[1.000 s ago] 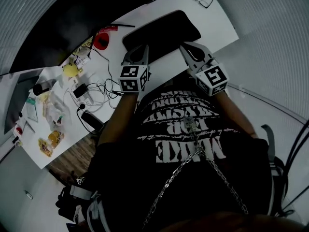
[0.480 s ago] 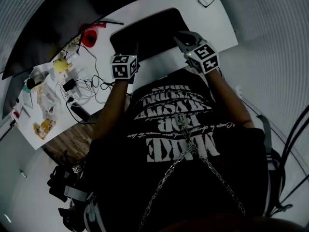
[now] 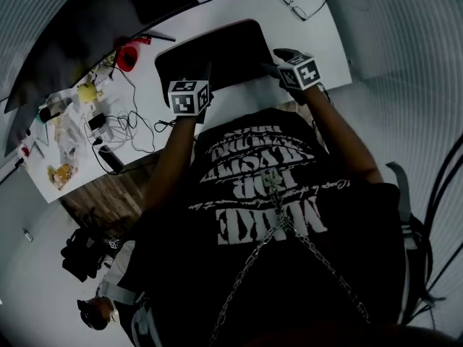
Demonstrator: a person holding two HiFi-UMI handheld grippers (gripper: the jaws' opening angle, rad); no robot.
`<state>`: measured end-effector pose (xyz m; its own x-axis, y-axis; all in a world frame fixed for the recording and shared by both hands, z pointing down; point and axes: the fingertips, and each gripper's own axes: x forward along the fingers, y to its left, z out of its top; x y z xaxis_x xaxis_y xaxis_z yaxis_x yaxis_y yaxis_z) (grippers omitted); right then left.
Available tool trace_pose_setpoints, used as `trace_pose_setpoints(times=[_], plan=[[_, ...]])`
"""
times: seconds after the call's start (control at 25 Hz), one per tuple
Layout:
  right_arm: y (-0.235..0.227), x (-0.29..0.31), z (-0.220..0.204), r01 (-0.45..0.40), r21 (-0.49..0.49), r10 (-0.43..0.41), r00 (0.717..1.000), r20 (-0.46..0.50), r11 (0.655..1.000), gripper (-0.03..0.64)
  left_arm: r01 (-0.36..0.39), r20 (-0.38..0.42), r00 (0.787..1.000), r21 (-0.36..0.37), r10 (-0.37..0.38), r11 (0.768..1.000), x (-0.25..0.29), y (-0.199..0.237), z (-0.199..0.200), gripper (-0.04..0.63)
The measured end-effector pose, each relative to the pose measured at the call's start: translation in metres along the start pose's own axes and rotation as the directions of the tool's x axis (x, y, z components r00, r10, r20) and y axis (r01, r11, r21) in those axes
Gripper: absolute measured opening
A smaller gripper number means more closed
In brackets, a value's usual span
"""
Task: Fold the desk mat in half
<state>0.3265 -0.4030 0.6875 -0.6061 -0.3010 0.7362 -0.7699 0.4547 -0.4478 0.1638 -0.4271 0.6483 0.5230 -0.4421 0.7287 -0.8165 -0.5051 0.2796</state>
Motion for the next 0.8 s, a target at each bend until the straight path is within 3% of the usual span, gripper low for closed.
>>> trace_pose_setpoints(times=[0.28, 0.4, 0.56, 0.64, 0.72, 0.76, 0.8], plan=[[-0.011, 0.025, -0.039, -0.162, 0.231, 0.188, 0.977, -0.098, 0.96, 0.249, -0.099, -0.014, 0.995, -0.051, 0.099, 0.994, -0.016, -0.005, -0.024, 0.008], [-0.011, 0.03, -0.035, -0.215, 0.257, 0.239, 0.969, -0.062, 0.942, 0.249, -0.13, -0.01, 0.992, -0.075, 0.129, 0.989, -0.027, -0.001, -0.027, 0.008], [0.008, 0.032, -0.021, -0.321, 0.209, 0.332, 0.943, -0.017, 0.924, 0.247, -0.154, -0.001, 0.988, -0.081, 0.154, 0.985, -0.034, 0.002, -0.027, 0.008], [0.012, 0.037, -0.013, -0.384, 0.235, 0.389, 0.921, 0.028, 0.893, 0.249, -0.157, 0.003, 0.988, -0.075, 0.158, 0.985, -0.036, 0.001, -0.024, 0.008], [0.011, 0.039, -0.001, -0.451, 0.3, 0.441, 0.891, 0.105, 0.841, 0.249, -0.148, 0.008, 0.989, -0.057, 0.149, 0.987, -0.037, -0.005, -0.019, 0.008], [0.01, 0.041, 0.006, -0.466, 0.314, 0.447, 0.884, 0.134, 0.827, 0.249, -0.14, 0.011, 0.99, -0.042, 0.141, 0.989, -0.037, -0.009, -0.015, 0.008], [0.008, 0.043, 0.013, -0.454, 0.293, 0.432, 0.891, 0.14, 0.842, 0.247, -0.133, 0.013, 0.991, -0.024, 0.133, 0.991, -0.038, -0.013, -0.01, 0.008]])
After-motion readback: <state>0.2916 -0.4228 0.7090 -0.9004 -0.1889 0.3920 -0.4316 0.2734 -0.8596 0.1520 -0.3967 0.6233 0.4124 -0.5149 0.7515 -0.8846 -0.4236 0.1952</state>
